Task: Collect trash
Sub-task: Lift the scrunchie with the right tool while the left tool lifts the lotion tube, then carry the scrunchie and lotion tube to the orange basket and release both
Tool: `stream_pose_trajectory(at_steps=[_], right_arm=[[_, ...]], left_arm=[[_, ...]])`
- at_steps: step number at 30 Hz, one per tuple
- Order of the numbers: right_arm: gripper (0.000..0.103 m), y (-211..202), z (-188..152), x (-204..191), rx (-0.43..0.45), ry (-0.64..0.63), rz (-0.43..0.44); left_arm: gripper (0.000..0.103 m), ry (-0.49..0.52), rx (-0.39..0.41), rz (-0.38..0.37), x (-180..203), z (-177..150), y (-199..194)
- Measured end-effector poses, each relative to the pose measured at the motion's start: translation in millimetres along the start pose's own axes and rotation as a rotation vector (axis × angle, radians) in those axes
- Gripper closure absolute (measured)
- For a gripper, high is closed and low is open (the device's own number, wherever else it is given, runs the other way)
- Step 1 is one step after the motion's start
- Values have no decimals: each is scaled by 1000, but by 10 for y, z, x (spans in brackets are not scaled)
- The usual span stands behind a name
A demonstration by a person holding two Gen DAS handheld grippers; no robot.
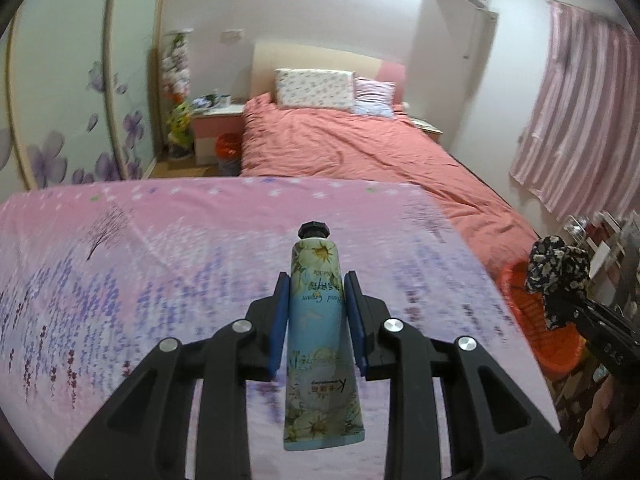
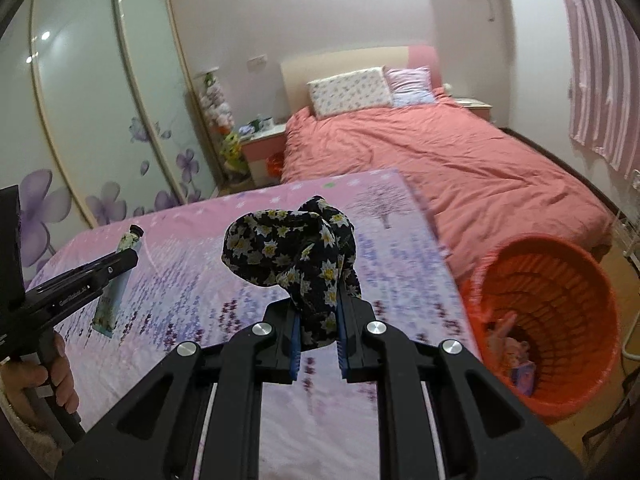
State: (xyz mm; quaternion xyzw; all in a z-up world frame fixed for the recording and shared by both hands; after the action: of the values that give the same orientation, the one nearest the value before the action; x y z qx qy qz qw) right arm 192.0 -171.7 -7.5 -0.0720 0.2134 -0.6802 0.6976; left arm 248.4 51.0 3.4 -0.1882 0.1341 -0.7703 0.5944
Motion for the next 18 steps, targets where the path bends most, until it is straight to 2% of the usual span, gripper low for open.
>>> stream_pose_trajectory(at_steps=[18], right_arm=[[89,-432,4,1071,64,90,-150]], left_arm=[[75,149,-28,-176,1573,-62,123]])
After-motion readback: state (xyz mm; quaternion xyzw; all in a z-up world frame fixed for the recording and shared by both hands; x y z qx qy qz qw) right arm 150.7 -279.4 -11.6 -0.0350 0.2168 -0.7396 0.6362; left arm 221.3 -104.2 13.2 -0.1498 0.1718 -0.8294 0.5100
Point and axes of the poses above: each gripper's, at about its wrist camera, not at the fingertips, and y roughly the way its jaws point, x to its right, z to its top, the point moved 6 cm from there along y, roughly the way its jaws point, and after that the axes turned 13 degrees about x, right-handed, at the moved point
